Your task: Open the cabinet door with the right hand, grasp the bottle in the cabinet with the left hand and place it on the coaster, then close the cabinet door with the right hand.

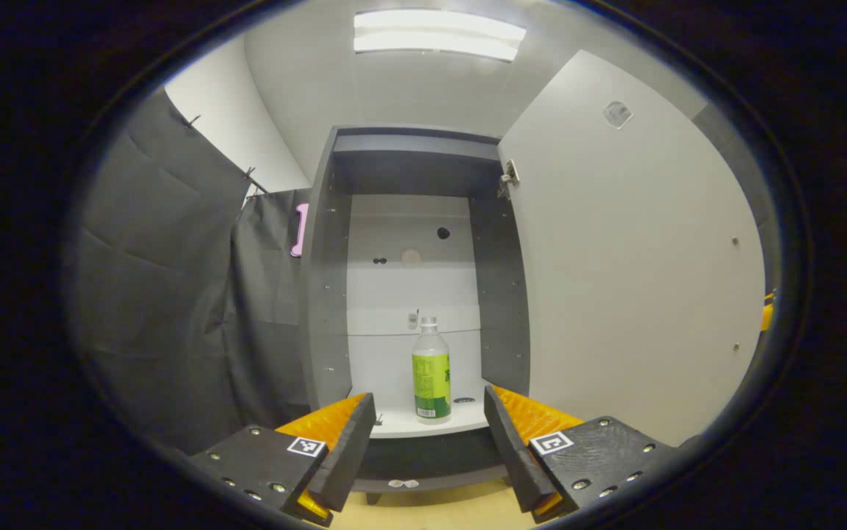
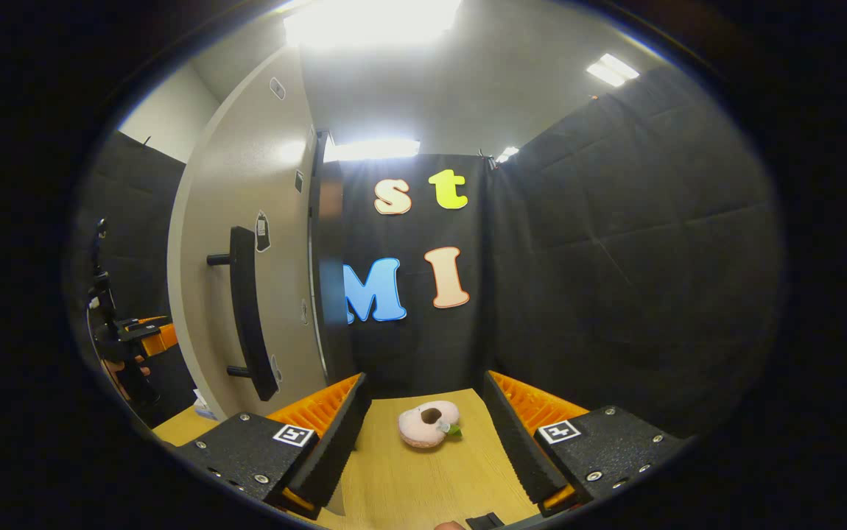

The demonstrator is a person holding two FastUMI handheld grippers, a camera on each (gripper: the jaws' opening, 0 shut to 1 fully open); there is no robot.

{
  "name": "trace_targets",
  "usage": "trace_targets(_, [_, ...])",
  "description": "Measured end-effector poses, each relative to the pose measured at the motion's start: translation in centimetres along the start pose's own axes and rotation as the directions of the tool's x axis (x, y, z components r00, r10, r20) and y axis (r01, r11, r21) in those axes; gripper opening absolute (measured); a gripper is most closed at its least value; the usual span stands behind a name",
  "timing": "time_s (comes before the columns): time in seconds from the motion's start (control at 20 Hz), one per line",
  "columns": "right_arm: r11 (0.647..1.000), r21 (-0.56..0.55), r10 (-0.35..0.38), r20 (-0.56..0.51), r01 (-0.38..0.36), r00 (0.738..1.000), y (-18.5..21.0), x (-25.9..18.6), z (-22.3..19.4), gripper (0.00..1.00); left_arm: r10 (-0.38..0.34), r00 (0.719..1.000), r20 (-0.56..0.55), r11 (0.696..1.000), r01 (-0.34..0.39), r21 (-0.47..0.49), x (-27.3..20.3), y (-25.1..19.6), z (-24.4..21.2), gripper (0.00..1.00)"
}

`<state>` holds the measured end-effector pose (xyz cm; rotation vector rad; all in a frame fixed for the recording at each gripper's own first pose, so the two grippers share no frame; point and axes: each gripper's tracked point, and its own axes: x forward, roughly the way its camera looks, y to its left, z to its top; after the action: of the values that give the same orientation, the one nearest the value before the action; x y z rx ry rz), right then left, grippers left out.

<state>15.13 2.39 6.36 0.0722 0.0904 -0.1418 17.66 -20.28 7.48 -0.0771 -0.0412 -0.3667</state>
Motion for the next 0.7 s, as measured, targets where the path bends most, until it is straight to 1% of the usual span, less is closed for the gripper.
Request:
trace_targets(0.2, [0.997, 0.008, -0.076, -0.01, 0.076, 0.997, -0.5, 0.0, -0.7, 0.94, -0.041, 0.999, -0.015, 0.998, 0.04, -0.046, 3.8, 0.6, -1.6, 0.85])
trace_targets(0.25, [0.996, 0.01, -0.093, -0.013, 0.093, 0.996, -0.6, 0.0, -0.8, 0.94, -0.049, 0.999, -0.018, 0.997, 0.048, -0.053, 5.0, 0.7, -1.8, 0.89])
trace_targets(0.3, [0.994, 0.01, -0.111, -0.016, 0.111, 0.994, -0.8, 0.0, -1.0, 0.94, -0.057, 0.998, -0.02, 0.997, 0.056, -0.057, 6.0, 0.6, -2.1, 0.89])
trace_targets(0.35, [0.992, 0.009, -0.128, -0.02, 0.129, 0.992, -0.9, 0.0, -1.2, 0.94, -0.067, 0.998, -0.022, 0.996, 0.065, -0.058, 6.9, 0.6, -2.3, 0.85])
trace_targets(0.5, [0.984, 0.003, -0.175, -0.036, 0.175, 0.984, -1.0, -0.1, -1.9, 0.95, -0.087, 0.996, -0.03, 0.994, 0.084, -0.071, 9.6, 0.4, -3.6, 0.85])
trace_targets(0.7, [0.976, 0.0, -0.215, -0.062, 0.216, 0.975, -1.0, 0.0, -2.8, 0.95, -0.111, 0.993, -0.033, 0.99, 0.108, -0.089, 12.7, 0.1, -4.8, 0.85])
